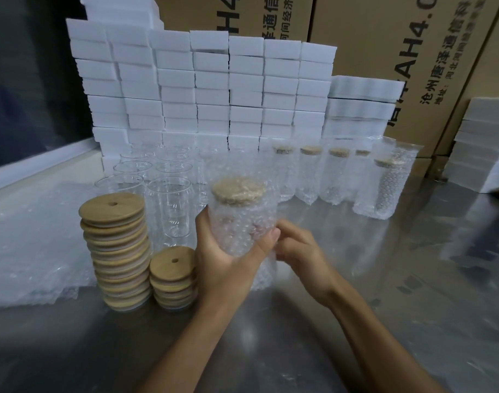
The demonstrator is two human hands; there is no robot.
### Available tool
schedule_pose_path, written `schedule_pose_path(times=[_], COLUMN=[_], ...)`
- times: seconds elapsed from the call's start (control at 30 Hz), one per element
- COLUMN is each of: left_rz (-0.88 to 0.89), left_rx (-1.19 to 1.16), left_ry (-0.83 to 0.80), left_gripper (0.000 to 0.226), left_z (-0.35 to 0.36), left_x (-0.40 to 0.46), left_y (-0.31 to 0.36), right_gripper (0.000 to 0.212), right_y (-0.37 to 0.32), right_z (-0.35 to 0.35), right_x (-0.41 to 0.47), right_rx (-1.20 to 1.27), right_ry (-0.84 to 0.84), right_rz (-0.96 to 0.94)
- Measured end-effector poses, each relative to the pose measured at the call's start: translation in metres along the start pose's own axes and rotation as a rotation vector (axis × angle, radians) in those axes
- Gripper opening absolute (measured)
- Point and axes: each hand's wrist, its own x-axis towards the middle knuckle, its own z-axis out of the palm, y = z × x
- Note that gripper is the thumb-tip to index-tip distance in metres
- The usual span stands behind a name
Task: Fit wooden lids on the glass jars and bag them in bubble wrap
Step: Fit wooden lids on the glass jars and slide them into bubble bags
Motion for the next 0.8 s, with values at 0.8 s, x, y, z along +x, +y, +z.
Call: schedule_pose_path(times=[0.8], left_rz=[-0.135], left_rx=[0.649], left_ry=[-0.531], left_gripper=[0.064], left_z=[-0.010], left_x=[-0.015], left_y=[-0.050], right_gripper=[0.071], right_y=[0.054], right_z=[-0.016], right_x=[0.010], right_rx=[-0.213], right_ry=[0.617], right_rz=[0.082])
